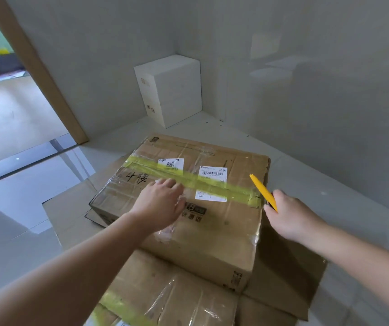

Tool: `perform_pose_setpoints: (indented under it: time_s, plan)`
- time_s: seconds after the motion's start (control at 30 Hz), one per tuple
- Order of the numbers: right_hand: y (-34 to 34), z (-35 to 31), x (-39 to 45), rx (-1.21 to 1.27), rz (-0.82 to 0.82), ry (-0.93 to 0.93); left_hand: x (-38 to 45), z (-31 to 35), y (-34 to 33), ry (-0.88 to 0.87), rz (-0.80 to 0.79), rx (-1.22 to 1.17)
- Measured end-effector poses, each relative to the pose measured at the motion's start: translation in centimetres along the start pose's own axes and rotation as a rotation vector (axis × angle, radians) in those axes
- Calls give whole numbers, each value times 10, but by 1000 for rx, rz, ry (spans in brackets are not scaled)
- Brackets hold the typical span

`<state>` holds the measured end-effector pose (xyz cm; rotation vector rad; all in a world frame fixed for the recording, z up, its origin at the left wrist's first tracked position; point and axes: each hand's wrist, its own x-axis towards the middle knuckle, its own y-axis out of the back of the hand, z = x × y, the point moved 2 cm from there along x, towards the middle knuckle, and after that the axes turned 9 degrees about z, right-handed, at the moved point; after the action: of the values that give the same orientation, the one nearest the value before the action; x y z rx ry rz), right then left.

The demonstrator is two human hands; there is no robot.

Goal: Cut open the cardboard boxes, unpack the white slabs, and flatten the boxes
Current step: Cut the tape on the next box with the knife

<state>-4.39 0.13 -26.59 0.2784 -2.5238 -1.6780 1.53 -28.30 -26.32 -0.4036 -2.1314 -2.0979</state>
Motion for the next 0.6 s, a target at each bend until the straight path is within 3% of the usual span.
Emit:
perform_pose_setpoints:
  time_s: [0.2, 0.43, 0.6]
  plan:
    - [-21, -30, -20, 25, -62, -34, -11, -77, -24, 301, -51, 179]
    - [-31, -52, -20, -100, -169, -92, -15, -115, -30, 610, -109, 80]
    - [-31, -57, -11, -75, -173, -123, -16, -114, -28, 632, -129, 42]
